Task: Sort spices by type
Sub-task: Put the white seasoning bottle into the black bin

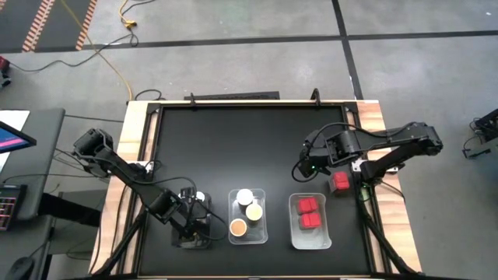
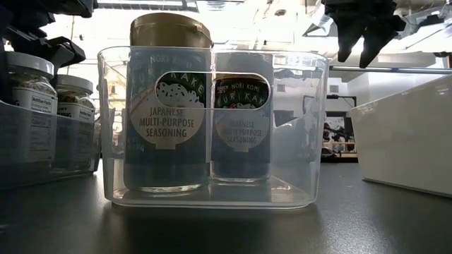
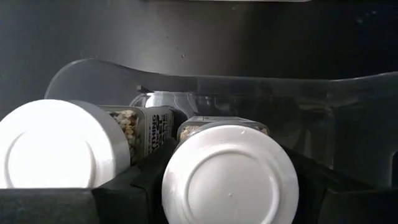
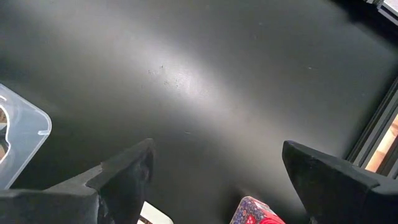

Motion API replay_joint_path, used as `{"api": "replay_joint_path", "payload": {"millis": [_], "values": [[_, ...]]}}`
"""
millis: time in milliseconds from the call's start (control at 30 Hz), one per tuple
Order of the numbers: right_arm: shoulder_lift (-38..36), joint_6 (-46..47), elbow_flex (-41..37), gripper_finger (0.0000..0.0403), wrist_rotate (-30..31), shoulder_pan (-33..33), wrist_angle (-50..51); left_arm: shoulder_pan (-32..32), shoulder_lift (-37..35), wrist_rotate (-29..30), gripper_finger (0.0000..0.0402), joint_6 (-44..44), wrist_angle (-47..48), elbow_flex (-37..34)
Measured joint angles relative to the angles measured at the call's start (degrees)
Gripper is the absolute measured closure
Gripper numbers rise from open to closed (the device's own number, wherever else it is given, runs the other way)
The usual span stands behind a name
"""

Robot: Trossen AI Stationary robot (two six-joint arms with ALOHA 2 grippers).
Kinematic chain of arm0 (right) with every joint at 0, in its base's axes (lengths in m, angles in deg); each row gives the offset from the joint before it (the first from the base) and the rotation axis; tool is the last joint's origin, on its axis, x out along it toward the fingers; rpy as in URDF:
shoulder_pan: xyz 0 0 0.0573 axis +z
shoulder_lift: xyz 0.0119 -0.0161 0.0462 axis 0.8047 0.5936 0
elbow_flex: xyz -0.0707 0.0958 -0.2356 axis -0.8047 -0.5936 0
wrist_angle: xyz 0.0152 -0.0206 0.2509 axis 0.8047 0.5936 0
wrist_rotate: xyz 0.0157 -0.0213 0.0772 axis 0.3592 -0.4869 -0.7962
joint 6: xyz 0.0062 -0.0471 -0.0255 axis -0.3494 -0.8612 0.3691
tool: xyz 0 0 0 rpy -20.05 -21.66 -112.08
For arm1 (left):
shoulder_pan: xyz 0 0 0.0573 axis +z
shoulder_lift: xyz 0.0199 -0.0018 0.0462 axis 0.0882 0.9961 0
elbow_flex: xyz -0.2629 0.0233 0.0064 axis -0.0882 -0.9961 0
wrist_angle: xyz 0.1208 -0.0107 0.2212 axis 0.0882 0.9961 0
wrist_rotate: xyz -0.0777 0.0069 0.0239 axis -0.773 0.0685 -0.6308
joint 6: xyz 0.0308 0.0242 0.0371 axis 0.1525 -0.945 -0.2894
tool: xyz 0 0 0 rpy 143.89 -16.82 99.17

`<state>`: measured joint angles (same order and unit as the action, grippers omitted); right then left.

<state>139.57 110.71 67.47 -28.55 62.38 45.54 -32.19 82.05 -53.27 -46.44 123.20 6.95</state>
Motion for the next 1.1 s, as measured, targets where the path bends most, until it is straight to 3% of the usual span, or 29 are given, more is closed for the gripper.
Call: {"api": "replay_joint_path", "payload": {"millis": [1100], "values": [[0.0,-0.1,0.0,0.0024,0.0,0.0,-1.3,0.0,0.0,-0.7,0.0187,0.4,-0.4,0.0]]}}
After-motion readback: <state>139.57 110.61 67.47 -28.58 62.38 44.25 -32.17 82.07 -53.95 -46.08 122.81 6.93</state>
